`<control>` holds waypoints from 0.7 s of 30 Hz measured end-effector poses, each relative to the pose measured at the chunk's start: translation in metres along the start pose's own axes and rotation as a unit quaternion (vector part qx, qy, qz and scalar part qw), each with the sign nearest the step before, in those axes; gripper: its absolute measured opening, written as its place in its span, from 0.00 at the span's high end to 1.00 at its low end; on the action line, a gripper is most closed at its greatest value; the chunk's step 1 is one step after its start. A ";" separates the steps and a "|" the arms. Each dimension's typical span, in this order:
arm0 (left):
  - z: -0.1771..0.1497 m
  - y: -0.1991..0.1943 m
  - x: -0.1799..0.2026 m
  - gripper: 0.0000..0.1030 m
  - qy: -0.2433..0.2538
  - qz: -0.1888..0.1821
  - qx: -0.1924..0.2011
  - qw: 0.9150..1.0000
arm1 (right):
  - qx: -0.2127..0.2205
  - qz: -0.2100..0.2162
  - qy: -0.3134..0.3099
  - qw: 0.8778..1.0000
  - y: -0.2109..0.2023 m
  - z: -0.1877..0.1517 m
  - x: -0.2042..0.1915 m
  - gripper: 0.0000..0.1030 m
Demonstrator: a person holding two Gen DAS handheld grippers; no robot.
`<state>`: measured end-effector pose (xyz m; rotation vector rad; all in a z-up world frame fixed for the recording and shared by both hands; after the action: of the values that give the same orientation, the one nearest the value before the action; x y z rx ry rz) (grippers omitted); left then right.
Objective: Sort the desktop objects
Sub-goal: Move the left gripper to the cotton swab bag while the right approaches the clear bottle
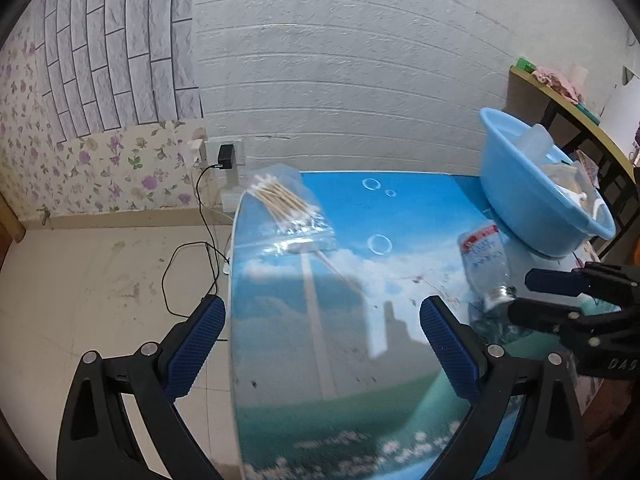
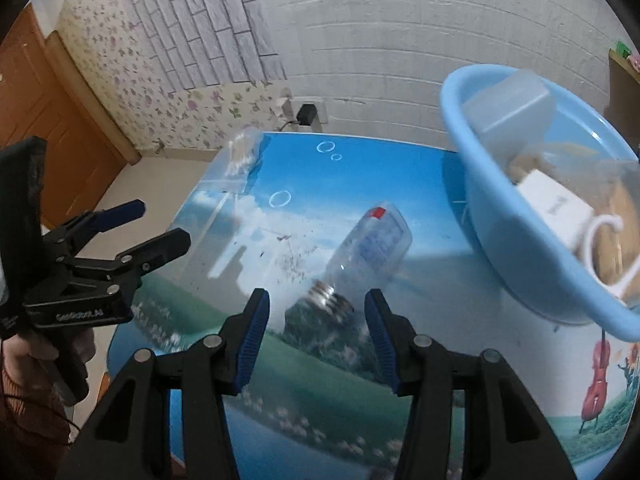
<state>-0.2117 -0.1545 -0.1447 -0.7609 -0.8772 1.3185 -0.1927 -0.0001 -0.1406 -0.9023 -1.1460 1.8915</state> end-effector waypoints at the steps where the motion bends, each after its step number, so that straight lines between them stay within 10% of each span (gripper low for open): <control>1: 0.004 0.002 -0.001 0.05 -0.001 -0.004 0.001 1.000 | -0.001 -0.010 0.007 1.000 0.004 0.003 0.001 0.51; 21: 0.063 0.070 -0.009 0.05 0.001 0.004 -0.032 0.999 | -0.026 -0.051 0.055 0.997 0.040 0.020 0.022 0.48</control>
<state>-0.3010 -0.1571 -0.1766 -0.8157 -0.9180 1.3011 -0.2290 -0.0025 -0.1747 -0.9475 -1.1574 1.7163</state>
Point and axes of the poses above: each gripper's, at about its wrist camera, not at the fingertips, and y roughly the way its jaws point, x to its right, z to its top, the point moved 8 cm from there along y, roughly the way its jaws point, and after that the axes turned 10 degrees about -x, right-handed, at the moved point
